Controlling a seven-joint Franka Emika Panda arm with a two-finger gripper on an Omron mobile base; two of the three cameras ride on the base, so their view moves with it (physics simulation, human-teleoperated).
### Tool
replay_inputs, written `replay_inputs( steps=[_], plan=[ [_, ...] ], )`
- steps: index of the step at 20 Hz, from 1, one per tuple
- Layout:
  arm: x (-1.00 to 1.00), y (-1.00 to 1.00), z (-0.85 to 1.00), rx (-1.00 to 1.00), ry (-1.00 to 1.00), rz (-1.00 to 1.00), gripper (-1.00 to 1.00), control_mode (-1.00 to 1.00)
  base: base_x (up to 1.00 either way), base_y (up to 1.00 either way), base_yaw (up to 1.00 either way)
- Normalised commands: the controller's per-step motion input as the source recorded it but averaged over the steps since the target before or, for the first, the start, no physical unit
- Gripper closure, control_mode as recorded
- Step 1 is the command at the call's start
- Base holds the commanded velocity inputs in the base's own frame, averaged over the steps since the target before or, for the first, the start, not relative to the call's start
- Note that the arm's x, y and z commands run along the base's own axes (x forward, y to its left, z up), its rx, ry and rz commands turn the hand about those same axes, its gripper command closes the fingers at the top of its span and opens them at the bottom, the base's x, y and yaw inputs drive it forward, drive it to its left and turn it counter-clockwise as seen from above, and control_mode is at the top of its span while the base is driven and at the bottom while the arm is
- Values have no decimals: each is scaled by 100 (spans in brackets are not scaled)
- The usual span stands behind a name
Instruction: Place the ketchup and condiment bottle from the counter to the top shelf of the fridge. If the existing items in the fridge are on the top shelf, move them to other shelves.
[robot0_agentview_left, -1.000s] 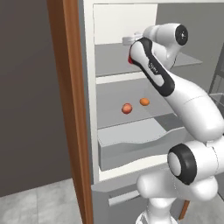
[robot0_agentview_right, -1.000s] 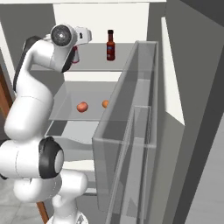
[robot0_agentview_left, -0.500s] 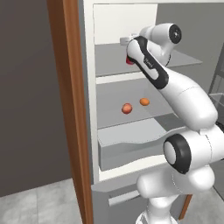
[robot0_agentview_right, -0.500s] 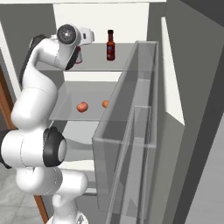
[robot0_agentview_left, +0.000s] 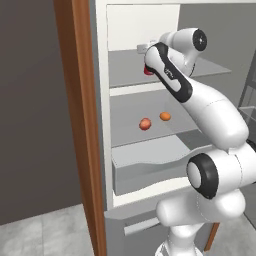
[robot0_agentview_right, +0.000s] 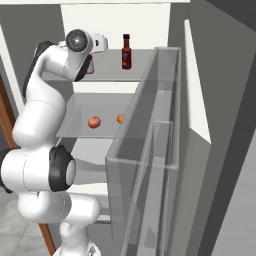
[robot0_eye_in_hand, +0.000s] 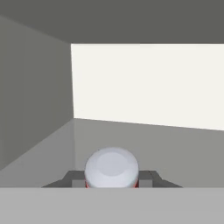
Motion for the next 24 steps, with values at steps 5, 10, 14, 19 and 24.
replay_inputs(
  steps=[5,10,14,19,24],
  plan=[
    [8,0,-10,-1,0,0,100,-100,0,0,0],
    [10,3,0,0,0,0,-100,-100,0,0,0],
    [0,0,0,0,0,0,-100,-100,0,0,0],
    [0,0,0,0,0,0,-100,-100,0,0,0],
    [-9,0,0,0,0,0,-100,-100,0,0,0]
  ],
)
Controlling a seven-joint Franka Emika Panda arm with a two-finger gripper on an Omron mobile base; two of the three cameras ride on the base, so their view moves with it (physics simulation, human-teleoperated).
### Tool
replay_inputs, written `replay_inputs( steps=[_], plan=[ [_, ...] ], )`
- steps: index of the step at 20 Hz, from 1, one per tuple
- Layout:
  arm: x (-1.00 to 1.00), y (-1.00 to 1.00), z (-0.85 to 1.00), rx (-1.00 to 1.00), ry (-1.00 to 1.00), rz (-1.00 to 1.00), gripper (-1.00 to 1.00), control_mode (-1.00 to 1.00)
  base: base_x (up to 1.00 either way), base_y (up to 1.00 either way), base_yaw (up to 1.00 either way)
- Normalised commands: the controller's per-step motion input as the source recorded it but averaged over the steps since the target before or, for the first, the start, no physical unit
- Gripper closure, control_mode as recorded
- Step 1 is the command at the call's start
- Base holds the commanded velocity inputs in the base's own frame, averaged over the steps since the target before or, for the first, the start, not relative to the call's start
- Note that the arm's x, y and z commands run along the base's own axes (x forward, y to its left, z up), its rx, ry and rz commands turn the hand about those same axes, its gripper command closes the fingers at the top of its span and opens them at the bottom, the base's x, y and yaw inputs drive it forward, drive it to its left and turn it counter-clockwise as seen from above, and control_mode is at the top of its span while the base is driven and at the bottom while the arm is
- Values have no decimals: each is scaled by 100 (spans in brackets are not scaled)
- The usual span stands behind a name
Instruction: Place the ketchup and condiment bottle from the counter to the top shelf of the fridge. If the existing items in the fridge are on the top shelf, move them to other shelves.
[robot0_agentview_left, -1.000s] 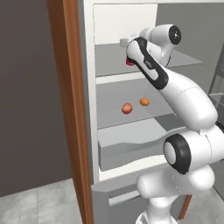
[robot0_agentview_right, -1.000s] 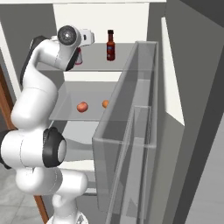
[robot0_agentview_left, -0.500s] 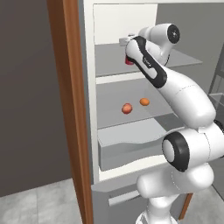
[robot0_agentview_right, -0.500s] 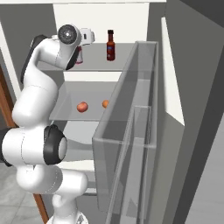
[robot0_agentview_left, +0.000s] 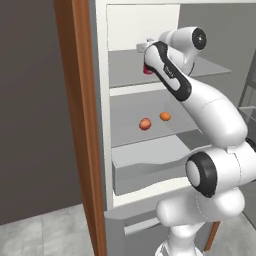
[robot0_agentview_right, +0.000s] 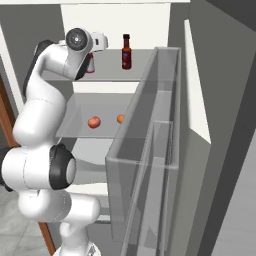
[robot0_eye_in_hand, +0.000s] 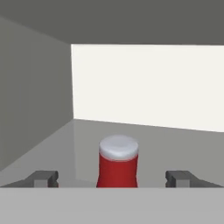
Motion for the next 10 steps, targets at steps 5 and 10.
replay_inputs(
  steps=[5,10],
  plan=[
    [-52,0,0,0,-1,0,-100,-100,0,0,0],
    [-100,-1,0,0,-4,0,-100,-100,0,0,0]
  ],
)
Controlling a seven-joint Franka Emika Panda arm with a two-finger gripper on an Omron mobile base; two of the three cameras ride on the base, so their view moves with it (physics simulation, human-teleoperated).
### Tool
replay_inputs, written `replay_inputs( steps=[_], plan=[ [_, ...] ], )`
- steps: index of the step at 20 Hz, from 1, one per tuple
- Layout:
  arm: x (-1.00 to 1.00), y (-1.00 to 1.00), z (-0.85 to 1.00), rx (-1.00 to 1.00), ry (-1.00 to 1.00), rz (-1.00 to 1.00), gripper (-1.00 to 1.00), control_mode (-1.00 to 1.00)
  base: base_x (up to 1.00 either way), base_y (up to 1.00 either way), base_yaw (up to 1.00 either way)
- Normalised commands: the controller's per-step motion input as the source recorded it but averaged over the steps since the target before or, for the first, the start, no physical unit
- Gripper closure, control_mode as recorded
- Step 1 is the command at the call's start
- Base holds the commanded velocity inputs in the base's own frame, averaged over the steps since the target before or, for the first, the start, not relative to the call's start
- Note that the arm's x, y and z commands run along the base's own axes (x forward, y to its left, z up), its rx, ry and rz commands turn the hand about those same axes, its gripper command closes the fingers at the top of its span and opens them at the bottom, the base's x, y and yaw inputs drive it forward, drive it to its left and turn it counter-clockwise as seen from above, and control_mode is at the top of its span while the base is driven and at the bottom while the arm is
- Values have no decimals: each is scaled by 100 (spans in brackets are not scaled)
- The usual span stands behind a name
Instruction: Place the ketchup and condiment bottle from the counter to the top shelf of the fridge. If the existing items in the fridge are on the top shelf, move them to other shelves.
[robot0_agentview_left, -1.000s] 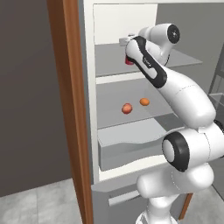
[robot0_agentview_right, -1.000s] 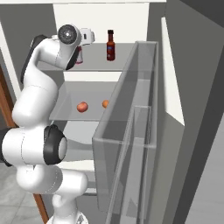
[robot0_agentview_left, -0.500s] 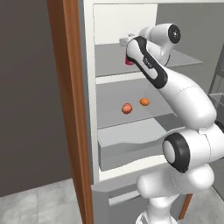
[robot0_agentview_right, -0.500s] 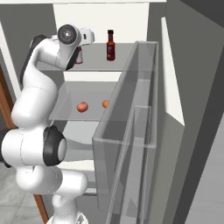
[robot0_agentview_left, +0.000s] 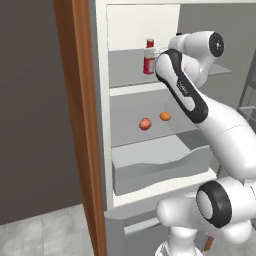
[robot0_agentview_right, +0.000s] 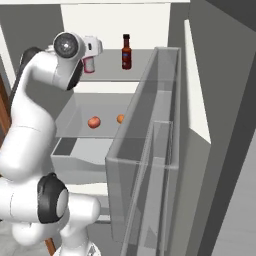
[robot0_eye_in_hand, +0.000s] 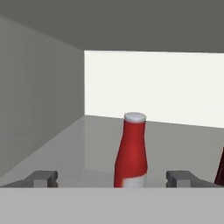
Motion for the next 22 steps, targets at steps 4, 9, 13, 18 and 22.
replay_inputs(
  steps=[4,9,13,18,22],
  plan=[
    [-100,-8,0,2,-5,-2,-100,-100,0,0,0],
    [-100,-13,0,4,-5,-4,-100,-100,0,0,0],
    [-100,-25,0,4,-1,-6,-100,-100,0,0,0],
    [-100,-15,-33,0,5,-3,-100,-100,0,0,0],
    [-100,2,-99,-12,28,0,-100,-100,0,0,0]
  ],
)
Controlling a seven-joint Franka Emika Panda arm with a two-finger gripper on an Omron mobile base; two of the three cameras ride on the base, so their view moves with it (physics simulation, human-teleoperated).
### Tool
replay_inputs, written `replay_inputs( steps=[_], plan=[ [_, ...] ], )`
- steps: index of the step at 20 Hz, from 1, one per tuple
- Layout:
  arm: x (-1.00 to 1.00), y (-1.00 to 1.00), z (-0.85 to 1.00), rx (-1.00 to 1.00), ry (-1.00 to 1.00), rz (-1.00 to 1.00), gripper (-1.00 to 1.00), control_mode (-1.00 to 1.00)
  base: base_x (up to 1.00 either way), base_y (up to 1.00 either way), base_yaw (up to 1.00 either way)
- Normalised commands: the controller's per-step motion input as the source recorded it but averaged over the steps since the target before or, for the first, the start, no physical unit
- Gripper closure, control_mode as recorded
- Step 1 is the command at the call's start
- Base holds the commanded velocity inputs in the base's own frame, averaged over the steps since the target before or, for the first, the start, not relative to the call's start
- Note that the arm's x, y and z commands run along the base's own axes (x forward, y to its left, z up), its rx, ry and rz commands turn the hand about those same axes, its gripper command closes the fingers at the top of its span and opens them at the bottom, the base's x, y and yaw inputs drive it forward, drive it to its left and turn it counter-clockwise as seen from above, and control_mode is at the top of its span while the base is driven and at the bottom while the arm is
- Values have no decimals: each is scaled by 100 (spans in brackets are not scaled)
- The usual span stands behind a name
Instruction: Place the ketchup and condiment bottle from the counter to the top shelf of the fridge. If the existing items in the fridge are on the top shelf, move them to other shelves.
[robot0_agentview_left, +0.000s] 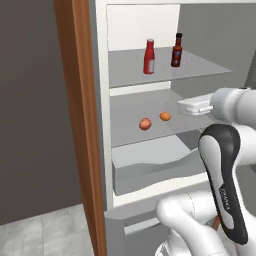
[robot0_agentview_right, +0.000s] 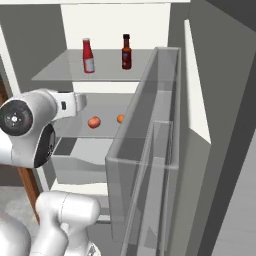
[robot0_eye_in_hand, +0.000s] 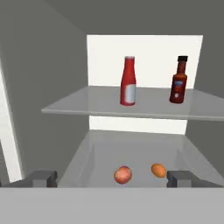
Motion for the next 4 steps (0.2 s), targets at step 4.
replay_inputs(
  steps=[4],
  plan=[
    [-100,48,-100,-28,43,2,-100,-100,0,0,0]
  ],
)
